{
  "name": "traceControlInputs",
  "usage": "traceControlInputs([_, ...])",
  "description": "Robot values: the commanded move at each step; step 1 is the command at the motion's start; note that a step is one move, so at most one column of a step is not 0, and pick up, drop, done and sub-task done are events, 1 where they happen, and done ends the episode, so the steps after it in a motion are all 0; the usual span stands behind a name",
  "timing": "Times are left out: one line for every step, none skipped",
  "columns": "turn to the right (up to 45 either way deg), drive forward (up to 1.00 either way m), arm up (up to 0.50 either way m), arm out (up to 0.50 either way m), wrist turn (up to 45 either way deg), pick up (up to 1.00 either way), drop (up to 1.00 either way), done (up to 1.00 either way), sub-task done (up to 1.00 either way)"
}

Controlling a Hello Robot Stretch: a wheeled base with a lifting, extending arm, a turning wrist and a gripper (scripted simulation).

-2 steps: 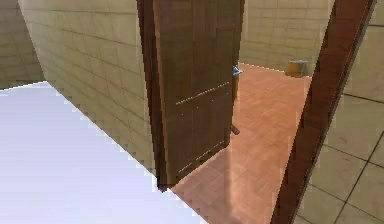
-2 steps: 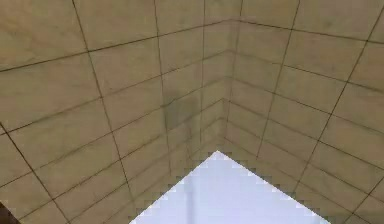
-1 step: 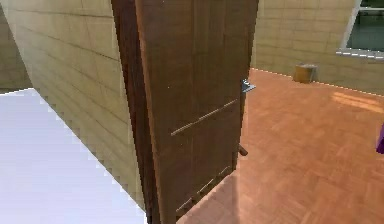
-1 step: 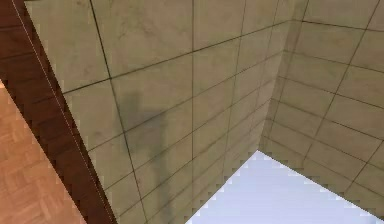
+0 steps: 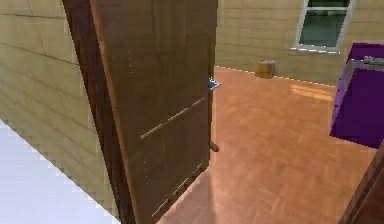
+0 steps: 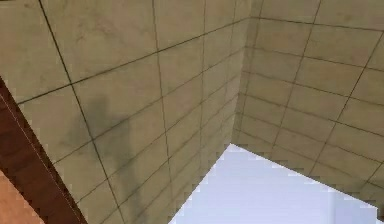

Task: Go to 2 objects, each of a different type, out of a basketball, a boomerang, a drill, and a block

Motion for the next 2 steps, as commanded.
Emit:
traceControlInputs([0.0,0.55,0.0,0.0,0.0,0.0,0.0,0.0,0.0])
traceControlInputs([45.0,0.0,0.0,0.0,0.0,0.0,0.0,0.0,0.0])
